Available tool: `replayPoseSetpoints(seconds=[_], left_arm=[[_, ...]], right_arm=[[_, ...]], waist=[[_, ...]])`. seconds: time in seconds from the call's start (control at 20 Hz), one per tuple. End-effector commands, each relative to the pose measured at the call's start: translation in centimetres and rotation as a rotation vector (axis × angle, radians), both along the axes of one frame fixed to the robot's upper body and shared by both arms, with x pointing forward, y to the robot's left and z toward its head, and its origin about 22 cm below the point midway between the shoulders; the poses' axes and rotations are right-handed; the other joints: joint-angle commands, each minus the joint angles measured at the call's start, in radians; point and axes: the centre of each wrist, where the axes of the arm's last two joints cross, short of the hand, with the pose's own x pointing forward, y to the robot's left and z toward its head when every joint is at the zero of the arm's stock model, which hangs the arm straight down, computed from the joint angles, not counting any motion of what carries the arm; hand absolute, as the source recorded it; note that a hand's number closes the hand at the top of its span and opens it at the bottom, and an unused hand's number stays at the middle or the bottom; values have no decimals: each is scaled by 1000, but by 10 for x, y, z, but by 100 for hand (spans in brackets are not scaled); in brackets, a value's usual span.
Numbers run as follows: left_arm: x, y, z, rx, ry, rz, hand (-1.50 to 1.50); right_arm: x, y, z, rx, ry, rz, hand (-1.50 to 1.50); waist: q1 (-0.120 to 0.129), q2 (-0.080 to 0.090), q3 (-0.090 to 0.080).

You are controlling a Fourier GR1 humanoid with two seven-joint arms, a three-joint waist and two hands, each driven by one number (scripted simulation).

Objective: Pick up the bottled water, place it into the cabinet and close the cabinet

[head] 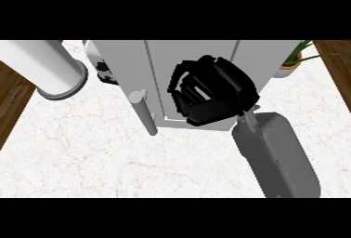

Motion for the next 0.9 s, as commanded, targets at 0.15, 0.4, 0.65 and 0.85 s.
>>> replayPoseSetpoints(seconds=[0.15,0.4,0.65,0.85], left_arm=[[-5,7,5,-2,7,-3,-150],[-7,14,-10,-14,-1,-36,-150],[2,1,4,-17,13,-68,-150],[-3,4,2,-27,25,-63,-150]], right_arm=[[40,7,-9,-20,23,6,150],[42,30,3,-47,8,30,150],[48,37,20,-3,39,99,150],[45,35,15,-1,49,110,150]], waist=[[6,15,0],[14,14,-2],[30,23,-1],[23,17,-1]])
